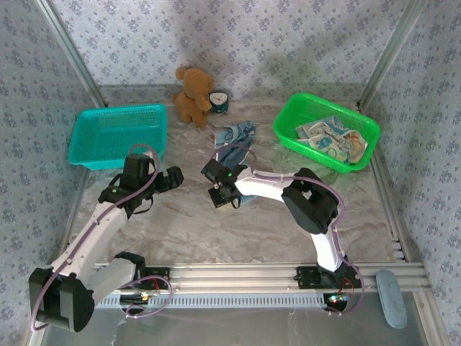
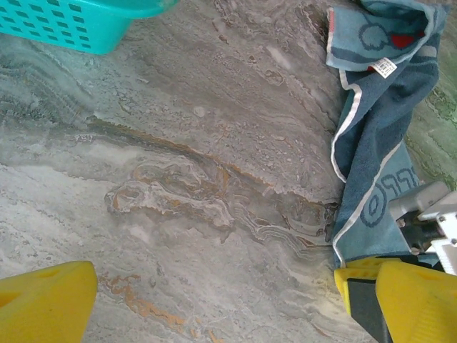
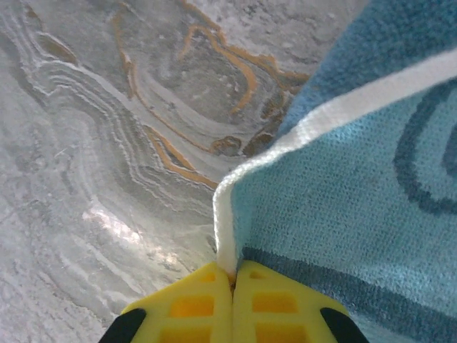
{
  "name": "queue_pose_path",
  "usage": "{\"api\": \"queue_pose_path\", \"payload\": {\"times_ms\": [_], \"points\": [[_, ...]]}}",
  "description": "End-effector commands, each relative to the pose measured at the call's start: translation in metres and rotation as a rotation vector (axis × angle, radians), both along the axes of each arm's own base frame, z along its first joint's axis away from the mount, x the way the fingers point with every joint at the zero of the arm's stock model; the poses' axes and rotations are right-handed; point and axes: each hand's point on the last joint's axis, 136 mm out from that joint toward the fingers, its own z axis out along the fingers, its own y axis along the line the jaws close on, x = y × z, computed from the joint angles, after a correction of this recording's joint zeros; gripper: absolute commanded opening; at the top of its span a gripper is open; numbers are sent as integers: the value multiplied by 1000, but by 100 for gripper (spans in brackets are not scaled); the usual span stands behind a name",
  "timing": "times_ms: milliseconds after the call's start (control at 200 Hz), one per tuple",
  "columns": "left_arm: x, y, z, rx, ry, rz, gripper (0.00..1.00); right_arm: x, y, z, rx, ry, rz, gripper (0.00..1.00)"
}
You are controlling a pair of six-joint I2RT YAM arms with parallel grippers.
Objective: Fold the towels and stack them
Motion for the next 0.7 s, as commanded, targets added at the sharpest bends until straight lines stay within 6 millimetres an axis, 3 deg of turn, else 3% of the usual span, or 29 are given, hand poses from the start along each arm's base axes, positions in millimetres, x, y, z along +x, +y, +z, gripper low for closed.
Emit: {"api": "queue_pose_path", "payload": {"times_ms": [0, 180, 355, 545, 695], "points": [[4, -2, 9, -10, -17, 3, 100, -24, -16, -21, -69, 87, 7, 0], [5, -3, 5, -6, -7, 2, 100, -6, -16, 33, -8, -2, -13, 0], [8, -11, 6, -23, -3, -11, 100, 16, -37, 82, 78, -75, -97, 0], [14, -24, -3, -22, 50, -10, 100, 40, -85, 121, 129, -152, -215, 0], [15, -59, -16, -27, 96, -50, 99, 50, -133, 127, 147, -154, -324, 0]]}}
